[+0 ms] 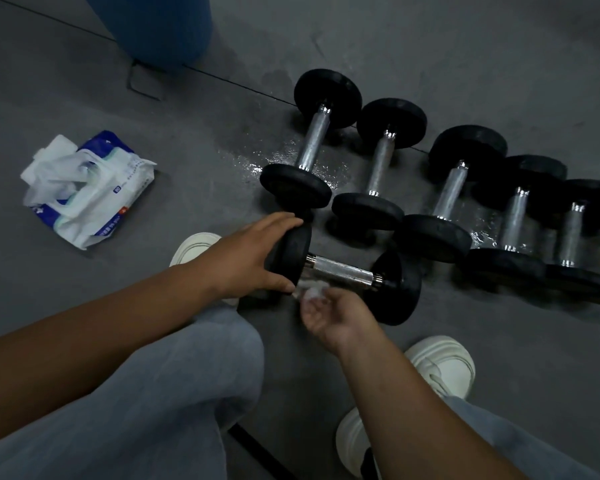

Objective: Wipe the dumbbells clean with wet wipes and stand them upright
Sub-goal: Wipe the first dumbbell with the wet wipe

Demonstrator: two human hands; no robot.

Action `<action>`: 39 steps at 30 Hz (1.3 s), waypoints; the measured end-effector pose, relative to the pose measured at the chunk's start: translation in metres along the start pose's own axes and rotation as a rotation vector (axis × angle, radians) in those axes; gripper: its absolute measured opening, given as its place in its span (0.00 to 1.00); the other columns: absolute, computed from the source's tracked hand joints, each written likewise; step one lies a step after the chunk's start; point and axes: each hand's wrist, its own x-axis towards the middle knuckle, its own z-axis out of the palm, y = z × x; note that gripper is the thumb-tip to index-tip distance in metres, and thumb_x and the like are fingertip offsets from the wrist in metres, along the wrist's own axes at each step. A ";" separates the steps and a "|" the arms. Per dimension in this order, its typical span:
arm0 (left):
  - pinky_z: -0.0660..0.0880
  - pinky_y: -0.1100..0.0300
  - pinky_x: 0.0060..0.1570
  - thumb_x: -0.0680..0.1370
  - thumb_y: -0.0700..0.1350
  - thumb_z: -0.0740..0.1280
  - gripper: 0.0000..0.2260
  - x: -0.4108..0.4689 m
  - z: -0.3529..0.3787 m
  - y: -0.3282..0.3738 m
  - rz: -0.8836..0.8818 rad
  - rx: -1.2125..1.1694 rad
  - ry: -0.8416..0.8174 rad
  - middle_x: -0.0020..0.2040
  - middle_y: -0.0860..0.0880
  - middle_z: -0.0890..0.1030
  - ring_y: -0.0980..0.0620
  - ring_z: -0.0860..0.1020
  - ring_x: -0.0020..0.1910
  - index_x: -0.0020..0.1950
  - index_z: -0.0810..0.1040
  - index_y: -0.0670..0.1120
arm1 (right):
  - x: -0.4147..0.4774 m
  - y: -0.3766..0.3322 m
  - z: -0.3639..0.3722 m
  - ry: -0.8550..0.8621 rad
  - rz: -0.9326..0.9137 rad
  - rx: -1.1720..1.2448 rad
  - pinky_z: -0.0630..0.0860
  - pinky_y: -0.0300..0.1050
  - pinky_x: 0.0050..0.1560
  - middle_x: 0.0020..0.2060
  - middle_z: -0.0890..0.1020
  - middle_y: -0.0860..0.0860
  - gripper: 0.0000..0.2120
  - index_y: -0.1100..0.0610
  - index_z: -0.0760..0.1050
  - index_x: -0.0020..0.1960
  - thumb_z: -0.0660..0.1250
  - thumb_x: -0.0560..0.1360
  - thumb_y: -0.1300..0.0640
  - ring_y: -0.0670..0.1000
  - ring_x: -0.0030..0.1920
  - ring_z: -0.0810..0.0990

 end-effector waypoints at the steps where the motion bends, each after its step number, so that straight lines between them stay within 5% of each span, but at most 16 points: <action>1: 0.61 0.53 0.75 0.66 0.57 0.80 0.48 0.000 0.000 0.000 -0.001 0.002 0.000 0.80 0.54 0.56 0.52 0.59 0.77 0.79 0.57 0.54 | 0.001 -0.006 0.005 -0.008 0.005 0.103 0.77 0.40 0.42 0.37 0.75 0.56 0.10 0.63 0.71 0.40 0.55 0.79 0.66 0.52 0.39 0.76; 3: 0.61 0.53 0.75 0.65 0.57 0.80 0.48 0.000 0.000 -0.001 -0.005 0.004 0.003 0.80 0.54 0.57 0.52 0.59 0.77 0.79 0.57 0.54 | -0.003 -0.009 0.008 -0.030 -0.039 0.259 0.76 0.42 0.50 0.40 0.76 0.56 0.09 0.64 0.71 0.42 0.56 0.79 0.66 0.53 0.44 0.78; 6: 0.61 0.53 0.74 0.65 0.57 0.80 0.48 0.001 0.000 -0.002 -0.014 -0.001 -0.001 0.79 0.55 0.57 0.52 0.60 0.77 0.79 0.57 0.55 | -0.013 0.005 -0.010 -0.065 -0.041 0.316 0.76 0.37 0.31 0.38 0.81 0.57 0.06 0.63 0.72 0.45 0.58 0.78 0.64 0.50 0.34 0.81; 8: 0.62 0.53 0.74 0.65 0.57 0.80 0.48 0.002 0.001 -0.002 -0.011 -0.010 -0.003 0.79 0.55 0.57 0.53 0.60 0.76 0.79 0.57 0.55 | -0.011 0.003 -0.017 -0.054 -0.037 0.364 0.76 0.35 0.29 0.38 0.80 0.57 0.06 0.63 0.72 0.44 0.58 0.78 0.65 0.50 0.37 0.79; 12: 0.62 0.52 0.74 0.65 0.57 0.80 0.48 0.002 0.001 -0.002 -0.013 -0.012 -0.001 0.79 0.55 0.57 0.52 0.61 0.76 0.79 0.58 0.55 | -0.023 -0.013 -0.014 -0.076 -0.096 0.437 0.78 0.44 0.48 0.42 0.79 0.57 0.06 0.64 0.72 0.49 0.56 0.78 0.66 0.54 0.47 0.79; 17: 0.61 0.57 0.74 0.65 0.57 0.80 0.48 0.000 0.000 -0.001 -0.007 -0.007 0.006 0.79 0.55 0.58 0.54 0.61 0.76 0.78 0.59 0.54 | -0.027 -0.012 -0.016 -0.037 -0.136 0.431 0.72 0.46 0.59 0.61 0.75 0.58 0.08 0.64 0.70 0.49 0.53 0.77 0.66 0.55 0.63 0.74; 20: 0.61 0.59 0.73 0.65 0.56 0.80 0.48 0.000 0.001 -0.002 -0.003 -0.022 0.014 0.79 0.55 0.57 0.55 0.60 0.76 0.79 0.59 0.54 | -0.035 -0.003 0.001 -0.080 -0.153 0.228 0.69 0.47 0.63 0.60 0.74 0.57 0.10 0.65 0.71 0.54 0.52 0.79 0.66 0.54 0.66 0.71; 23: 0.60 0.59 0.73 0.65 0.56 0.80 0.48 0.000 0.001 -0.001 0.001 -0.020 0.016 0.79 0.54 0.58 0.54 0.60 0.76 0.79 0.59 0.53 | -0.037 0.009 0.002 -0.095 -0.108 -0.049 0.73 0.43 0.51 0.51 0.79 0.53 0.12 0.61 0.74 0.54 0.54 0.77 0.68 0.52 0.56 0.76; 27: 0.61 0.59 0.73 0.65 0.55 0.81 0.48 -0.001 0.001 0.001 -0.004 -0.020 0.013 0.79 0.55 0.58 0.54 0.61 0.75 0.79 0.59 0.54 | -0.031 0.006 0.007 -0.026 -0.168 -0.010 0.71 0.41 0.49 0.41 0.77 0.53 0.13 0.59 0.74 0.51 0.53 0.75 0.70 0.49 0.46 0.76; 30: 0.60 0.60 0.72 0.65 0.55 0.81 0.47 -0.001 0.001 0.002 0.005 -0.013 0.024 0.79 0.54 0.58 0.54 0.61 0.76 0.78 0.60 0.52 | -0.035 0.015 0.016 -0.079 -0.071 -0.110 0.66 0.38 0.38 0.35 0.77 0.50 0.17 0.55 0.75 0.49 0.53 0.74 0.71 0.46 0.35 0.71; 35: 0.61 0.59 0.73 0.65 0.54 0.81 0.47 0.000 0.000 0.003 0.008 -0.025 0.033 0.79 0.54 0.59 0.55 0.61 0.76 0.78 0.60 0.53 | -0.023 0.014 0.027 -0.026 -0.055 0.163 0.66 0.35 0.38 0.42 0.77 0.54 0.16 0.60 0.73 0.46 0.50 0.76 0.73 0.47 0.37 0.71; 39: 0.61 0.56 0.74 0.64 0.54 0.81 0.48 -0.002 0.001 0.002 0.000 -0.027 0.032 0.79 0.53 0.58 0.54 0.61 0.76 0.78 0.60 0.53 | -0.018 0.008 0.018 -0.023 -0.067 0.254 0.72 0.34 0.34 0.38 0.76 0.57 0.10 0.65 0.71 0.43 0.55 0.79 0.70 0.49 0.35 0.72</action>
